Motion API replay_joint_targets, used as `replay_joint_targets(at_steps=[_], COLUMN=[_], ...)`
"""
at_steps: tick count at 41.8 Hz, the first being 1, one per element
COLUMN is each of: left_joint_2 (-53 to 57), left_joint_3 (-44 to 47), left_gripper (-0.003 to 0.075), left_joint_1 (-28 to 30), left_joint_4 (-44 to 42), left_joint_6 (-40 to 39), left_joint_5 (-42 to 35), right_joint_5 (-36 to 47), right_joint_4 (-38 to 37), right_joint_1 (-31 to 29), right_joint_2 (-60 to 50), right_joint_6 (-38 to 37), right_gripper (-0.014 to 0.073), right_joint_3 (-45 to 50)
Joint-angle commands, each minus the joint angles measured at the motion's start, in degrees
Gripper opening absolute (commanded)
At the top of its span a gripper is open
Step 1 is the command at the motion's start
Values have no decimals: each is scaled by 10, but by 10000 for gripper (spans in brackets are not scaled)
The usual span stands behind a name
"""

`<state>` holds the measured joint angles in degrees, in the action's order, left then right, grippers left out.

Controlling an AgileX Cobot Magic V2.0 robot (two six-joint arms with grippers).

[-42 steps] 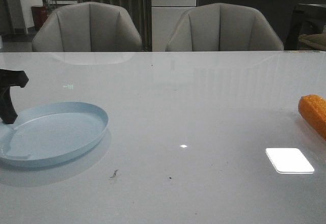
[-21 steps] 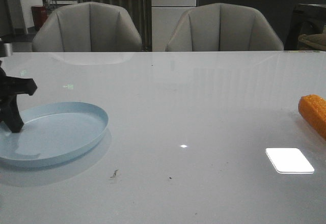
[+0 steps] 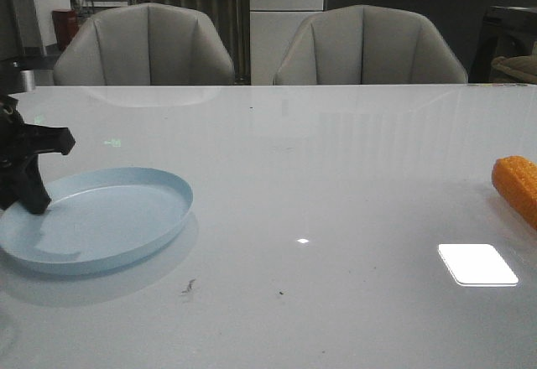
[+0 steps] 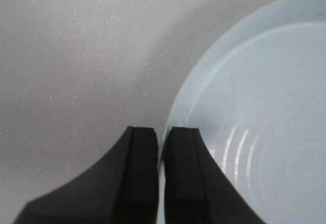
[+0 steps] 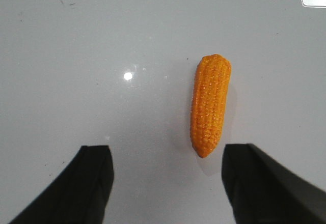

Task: Place corn on plate with both arms
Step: 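Lift the plate and carry it toward the table center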

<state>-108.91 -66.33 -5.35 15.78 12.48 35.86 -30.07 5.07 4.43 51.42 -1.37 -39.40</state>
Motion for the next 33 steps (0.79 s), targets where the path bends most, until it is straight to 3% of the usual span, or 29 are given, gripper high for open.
replay_joint_targets(at_steps=[1, 9, 21, 33], left_joint_2=[43, 85, 101, 98], left_joint_3=[-14, -52, -138, -159], left_gripper=[95, 95, 96, 96], left_joint_1=[-4, -3, -7, -71], left_joint_4=[4, 5, 105, 166], left_joint_6=[-3, -3, -3, -3], left_joint_5=[1, 15, 104, 95], right_joint_5=[35, 35, 35, 34], right_joint_4=[3, 3, 3, 3], right_joint_1=[1, 1, 1, 1], right_joint_2=[-3, -3, -3, -3], right_joint_6=[-1, -1, -1, -1], right_gripper=[559, 559, 559, 559], right_joint_3=[-18, -18, -18, -18])
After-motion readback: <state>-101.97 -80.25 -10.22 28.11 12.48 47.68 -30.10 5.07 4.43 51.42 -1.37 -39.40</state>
